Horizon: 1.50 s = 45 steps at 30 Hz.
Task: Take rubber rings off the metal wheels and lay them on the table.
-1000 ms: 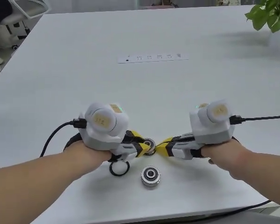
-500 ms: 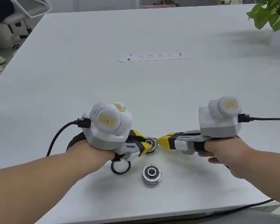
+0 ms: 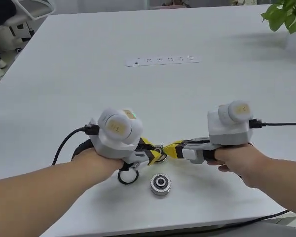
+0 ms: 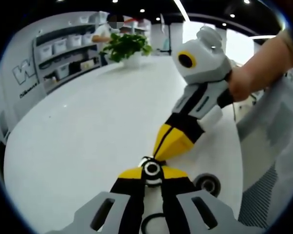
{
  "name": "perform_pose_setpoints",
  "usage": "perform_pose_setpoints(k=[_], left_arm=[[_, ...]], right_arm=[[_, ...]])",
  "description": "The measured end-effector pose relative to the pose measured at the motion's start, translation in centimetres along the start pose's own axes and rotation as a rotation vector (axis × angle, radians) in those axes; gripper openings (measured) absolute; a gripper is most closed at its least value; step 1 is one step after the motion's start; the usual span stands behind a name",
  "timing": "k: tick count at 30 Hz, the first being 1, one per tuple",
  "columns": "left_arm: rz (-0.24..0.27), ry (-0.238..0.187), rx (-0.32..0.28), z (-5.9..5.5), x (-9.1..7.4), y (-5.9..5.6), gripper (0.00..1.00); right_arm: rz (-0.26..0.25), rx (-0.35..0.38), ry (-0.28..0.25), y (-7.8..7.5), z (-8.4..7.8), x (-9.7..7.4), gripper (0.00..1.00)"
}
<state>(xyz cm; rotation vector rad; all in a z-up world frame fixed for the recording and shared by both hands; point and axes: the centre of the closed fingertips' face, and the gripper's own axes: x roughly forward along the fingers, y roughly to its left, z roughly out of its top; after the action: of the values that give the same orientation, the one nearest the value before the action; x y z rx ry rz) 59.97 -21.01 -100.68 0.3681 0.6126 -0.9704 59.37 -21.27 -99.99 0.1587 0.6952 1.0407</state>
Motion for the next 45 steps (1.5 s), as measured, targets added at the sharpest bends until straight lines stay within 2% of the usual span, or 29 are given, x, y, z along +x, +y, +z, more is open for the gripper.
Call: perform_pose_setpoints(k=[6, 7, 8, 10, 12, 15, 21, 28, 35, 45], left_arm=[[-0.002, 0.002, 0.007, 0.0, 0.0, -0.1, 0.12], [0.0, 0.003, 0.01, 0.0, 0.0, -0.1, 0.12], [0.0, 0.002, 0.009, 0.0, 0.0, -0.1, 0.12], [0.0, -0.001, 0.005, -0.1, 0.0, -0.2, 0.12], [0.001, -0.001, 0.003, 0.0, -0.1, -0.2, 0.12], [0.0, -0.005, -0.002, 0.0, -0.1, -0.2, 0.12], [-0.015, -0.015, -0.018, 0.0, -0.1, -0.3, 0.14], [-0.027, -0.009, -0.031, 0.2, -0.4, -0.3, 0.18], [-0.037, -0.063, -0.046, 1.4, -1.9, -0.4, 0.2], [-0.035, -0.098, -0.045, 1.5, -4.9, -0.1, 0.26]], right_arm=[[0.034, 0.015, -0.01, 0.6, 0.1, 0.1, 0.0], [0.122, 0.057, -0.037, 2.6, 0.6, 0.3, 0.0], [0.094, 0.019, -0.033, 2.0, 0.6, 0.3, 0.0], [0.082, -0.001, -0.028, 1.9, 0.7, 0.6, 0.0], [0.083, 0.026, -0.033, 1.6, 0.5, 0.6, 0.0], [0.064, 0.029, -0.023, 0.7, -0.2, 0.4, 0.0], [0.031, 0.049, -0.02, -0.4, -0.4, -0.1, 0.0], [0.029, 0.063, -0.029, -0.2, 0.1, -0.5, 0.0], [0.033, 0.065, -0.036, -0.2, 0.6, -0.8, 0.0], [0.048, 0.058, -0.046, 0.5, 1.2, -1.1, 0.0]])
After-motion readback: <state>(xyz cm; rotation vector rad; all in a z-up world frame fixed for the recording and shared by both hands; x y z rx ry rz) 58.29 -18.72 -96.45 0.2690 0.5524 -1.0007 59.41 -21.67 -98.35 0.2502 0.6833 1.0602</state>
